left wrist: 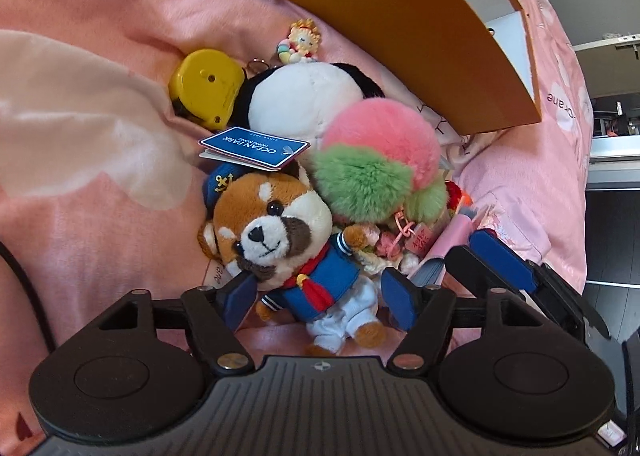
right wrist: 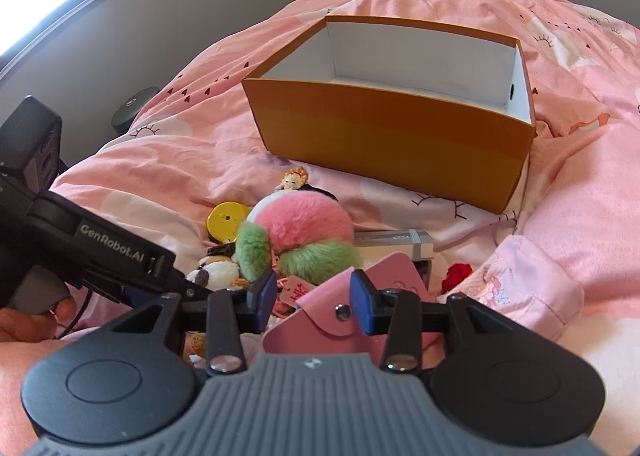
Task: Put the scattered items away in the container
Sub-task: 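Move left tool to the red-panda plush while right tool approaches the panda plush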
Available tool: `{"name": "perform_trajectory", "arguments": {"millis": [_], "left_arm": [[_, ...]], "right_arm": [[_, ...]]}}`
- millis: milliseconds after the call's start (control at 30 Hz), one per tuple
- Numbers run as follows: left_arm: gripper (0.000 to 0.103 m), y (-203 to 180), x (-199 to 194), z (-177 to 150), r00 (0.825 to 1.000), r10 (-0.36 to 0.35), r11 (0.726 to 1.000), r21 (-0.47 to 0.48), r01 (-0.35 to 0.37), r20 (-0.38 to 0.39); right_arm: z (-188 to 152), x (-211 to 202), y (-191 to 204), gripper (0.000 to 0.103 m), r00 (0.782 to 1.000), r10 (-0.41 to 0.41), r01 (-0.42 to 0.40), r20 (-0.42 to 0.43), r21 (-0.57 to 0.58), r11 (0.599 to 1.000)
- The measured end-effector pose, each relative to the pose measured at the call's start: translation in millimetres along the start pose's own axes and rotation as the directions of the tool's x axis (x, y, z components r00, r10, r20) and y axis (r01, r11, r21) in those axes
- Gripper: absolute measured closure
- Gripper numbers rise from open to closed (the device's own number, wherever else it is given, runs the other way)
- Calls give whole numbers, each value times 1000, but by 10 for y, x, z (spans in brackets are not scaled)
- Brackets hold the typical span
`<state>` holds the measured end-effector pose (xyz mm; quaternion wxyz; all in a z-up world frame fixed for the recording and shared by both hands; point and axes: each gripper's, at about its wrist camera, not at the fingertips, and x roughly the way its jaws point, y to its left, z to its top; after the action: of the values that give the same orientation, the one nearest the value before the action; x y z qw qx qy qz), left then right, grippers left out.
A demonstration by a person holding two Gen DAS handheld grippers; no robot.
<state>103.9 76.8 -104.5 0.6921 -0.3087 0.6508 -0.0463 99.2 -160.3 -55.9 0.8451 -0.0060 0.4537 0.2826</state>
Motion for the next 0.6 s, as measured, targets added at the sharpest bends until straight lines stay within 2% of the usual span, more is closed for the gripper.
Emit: {"name": "perform_trajectory", "arguments": {"millis": [33,167,233,300,433,600], "left_arm": [[15,0,39,2,1000,2,1000,-9,-2,-9],[16,46,232,-21,997,-18,998,-60,13,-78],[21,67,278,-23,998,-2,997,-83,-3,-65],[21,74,293,-8,998,-1,996,-92,-5,-58],[29,33,287,-28,999,25,997,-67,-28,-42],[39,-99,216,-102,996,84,996,28,-84,14]], "right_arm": [[-3,0,-10,57,1000,-3,3,0,4,1000],[-16,6,-35,56,1000,-8,8,1,11,1000],[-21,3,-36,56,1000,-8,8,3,9,1000],[-28,1,-35,56,1000,-12,12,3,6,1000],[-42,17,-58,56,1000,-13,13,-3,15,1000],[-54,14,-54,56,1000,-15,15,-1,15,1000]]}}
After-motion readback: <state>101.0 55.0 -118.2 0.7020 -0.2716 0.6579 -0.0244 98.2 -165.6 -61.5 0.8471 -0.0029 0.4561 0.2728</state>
